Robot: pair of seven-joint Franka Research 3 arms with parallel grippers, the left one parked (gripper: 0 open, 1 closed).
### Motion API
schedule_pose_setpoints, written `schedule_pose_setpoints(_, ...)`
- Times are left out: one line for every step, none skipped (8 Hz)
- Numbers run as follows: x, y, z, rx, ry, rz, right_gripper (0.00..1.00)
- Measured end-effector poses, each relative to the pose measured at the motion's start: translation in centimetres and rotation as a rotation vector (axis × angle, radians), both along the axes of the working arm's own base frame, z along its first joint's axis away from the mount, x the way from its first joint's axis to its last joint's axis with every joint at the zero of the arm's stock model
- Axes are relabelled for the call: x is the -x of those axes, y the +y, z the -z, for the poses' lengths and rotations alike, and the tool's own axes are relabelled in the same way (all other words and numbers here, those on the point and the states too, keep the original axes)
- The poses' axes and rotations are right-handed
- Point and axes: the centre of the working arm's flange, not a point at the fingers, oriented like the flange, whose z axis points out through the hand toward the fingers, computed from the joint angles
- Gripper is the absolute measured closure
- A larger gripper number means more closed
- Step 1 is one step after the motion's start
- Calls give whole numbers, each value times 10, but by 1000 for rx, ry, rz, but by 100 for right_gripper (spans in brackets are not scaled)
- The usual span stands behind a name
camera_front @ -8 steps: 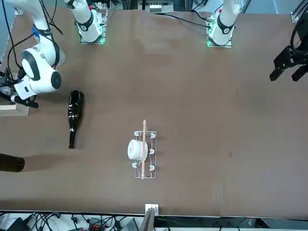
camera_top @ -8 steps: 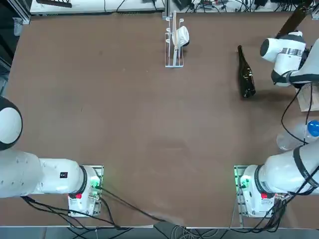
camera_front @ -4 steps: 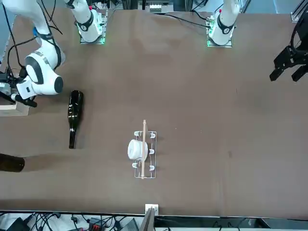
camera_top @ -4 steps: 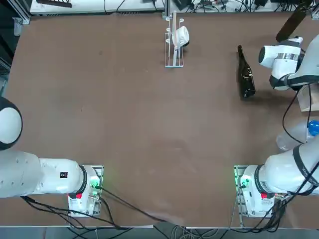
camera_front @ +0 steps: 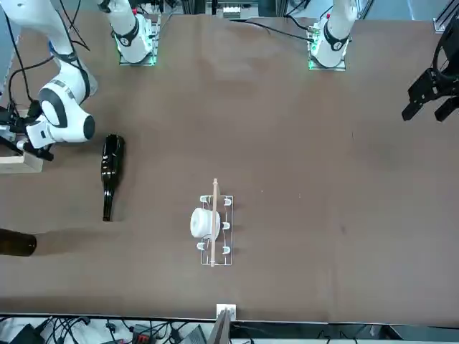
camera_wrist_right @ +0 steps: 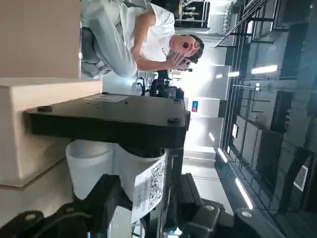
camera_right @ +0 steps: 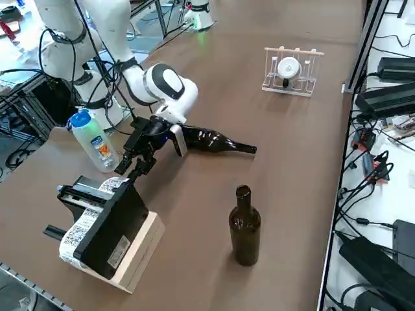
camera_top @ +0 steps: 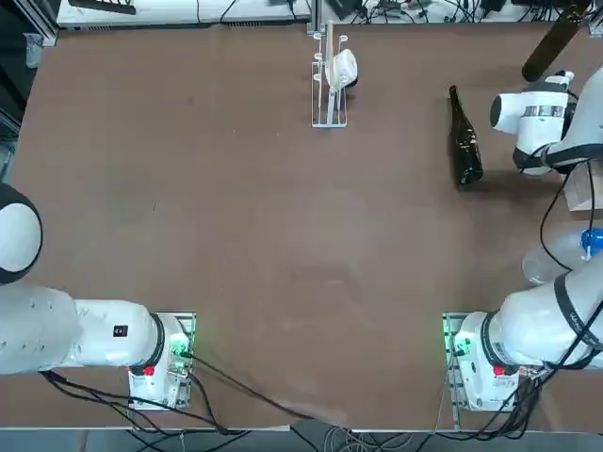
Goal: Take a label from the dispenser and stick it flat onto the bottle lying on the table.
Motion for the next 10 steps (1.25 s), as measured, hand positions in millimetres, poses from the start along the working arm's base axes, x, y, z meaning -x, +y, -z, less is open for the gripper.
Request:
schedule_pose_setpoints(1, -2, 0, 5, 0, 5, 37)
schedule_pose_setpoints(1, -4, -1, 12, 1, 2, 38)
schedule_pose_setpoints(1, -5, -2, 19, 2, 0, 40)
schedule_pose_setpoints(2, -7, -2, 24, 3, 3, 41)
schedule_pose_setpoints(2, -9, -3, 28, 3, 7, 48)
schedule_pose_setpoints(3, -9, -3, 30, 2, 9, 54)
schedule_pose_setpoints(3, -9, -3, 30, 0, 9, 55)
schedule_pose_setpoints(2, -9, -3, 30, 0, 8, 62)
schedule_pose_setpoints(2, -8, -3, 30, -2, 7, 67)
schedule_pose_setpoints(2, -7, -3, 30, -3, 4, 72)
